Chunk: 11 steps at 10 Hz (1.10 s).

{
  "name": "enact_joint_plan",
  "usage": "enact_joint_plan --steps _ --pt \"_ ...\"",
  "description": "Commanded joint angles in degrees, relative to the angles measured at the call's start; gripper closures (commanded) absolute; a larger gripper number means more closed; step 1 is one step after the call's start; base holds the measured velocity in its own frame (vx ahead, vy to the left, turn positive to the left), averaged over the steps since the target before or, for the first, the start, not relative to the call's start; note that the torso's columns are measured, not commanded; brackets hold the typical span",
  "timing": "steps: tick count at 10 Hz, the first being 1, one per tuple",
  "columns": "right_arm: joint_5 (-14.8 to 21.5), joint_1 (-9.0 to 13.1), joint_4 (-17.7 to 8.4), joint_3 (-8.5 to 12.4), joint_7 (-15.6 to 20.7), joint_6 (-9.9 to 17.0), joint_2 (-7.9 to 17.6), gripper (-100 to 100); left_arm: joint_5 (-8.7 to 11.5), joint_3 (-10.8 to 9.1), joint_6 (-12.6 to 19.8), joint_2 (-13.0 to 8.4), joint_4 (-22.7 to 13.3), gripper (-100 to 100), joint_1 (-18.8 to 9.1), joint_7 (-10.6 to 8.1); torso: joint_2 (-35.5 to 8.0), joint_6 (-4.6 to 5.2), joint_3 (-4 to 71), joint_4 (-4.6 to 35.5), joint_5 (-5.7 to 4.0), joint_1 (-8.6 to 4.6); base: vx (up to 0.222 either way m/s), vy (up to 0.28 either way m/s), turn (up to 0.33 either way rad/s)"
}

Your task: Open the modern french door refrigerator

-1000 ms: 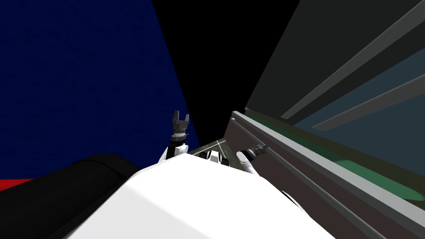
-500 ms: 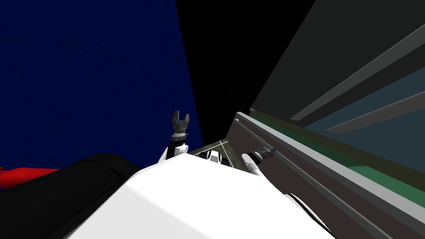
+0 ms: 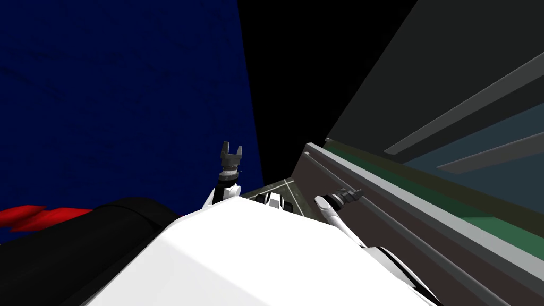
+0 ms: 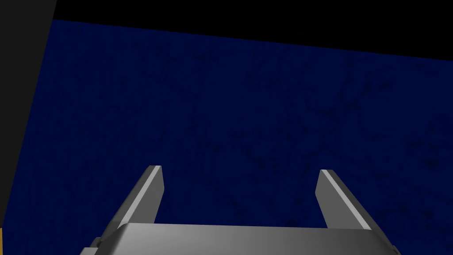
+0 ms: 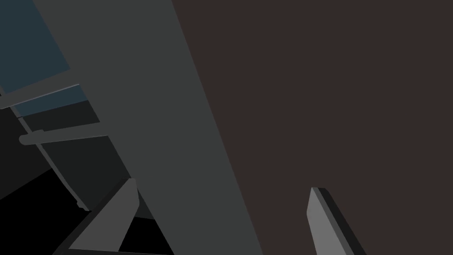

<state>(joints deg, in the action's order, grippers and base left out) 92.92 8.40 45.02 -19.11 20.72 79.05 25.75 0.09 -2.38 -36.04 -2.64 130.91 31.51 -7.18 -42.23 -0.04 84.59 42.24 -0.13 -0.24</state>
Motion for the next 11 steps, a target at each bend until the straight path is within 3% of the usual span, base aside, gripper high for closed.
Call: enact_joint_plan --steps 1,4,5,6,11 --pt "-1.18 1.71 0.85 0.87 1.98 -2.67 2.06 -100 0.00 0.00 0.00 0.00 0.00 0 0.00 0.00 -0.07 0.03 -0.04 0.07 0.12 0.13 -0.058 0.044 -0.012" --pt "-2.80 4.57 1.27 2.06 4.19 -6.24 4.85 -100 0.00 0.00 0.00 0.00 0.00 0 -0.01 0.00 -0.13 0.03 -0.06 0.10 0.20 0.35 -0.081 0.065 -0.011" --pt "-2.57 4.46 0.43 1.75 3.64 -5.86 4.15 -100 0.00 0.00 0.00 0.00 0.00 0 0.00 0.00 -0.20 0.12 -0.07 0.21 0.37 0.45 -0.021 0.022 0.004" --pt "-2.64 4.42 0.45 1.75 3.70 -6.16 4.17 0 0.00 0.00 0.00 0.00 0.00 0 0.00 0.00 -0.18 0.11 -0.07 0.19 0.34 0.40 0.000 0.000 0.000" --pt "-2.70 4.23 0.34 1.63 3.72 -6.35 3.92 0 0.00 0.00 0.00 0.00 0.00 0 0.00 0.00 -0.11 0.05 -0.04 0.09 0.18 0.29 0.000 0.000 0.000"
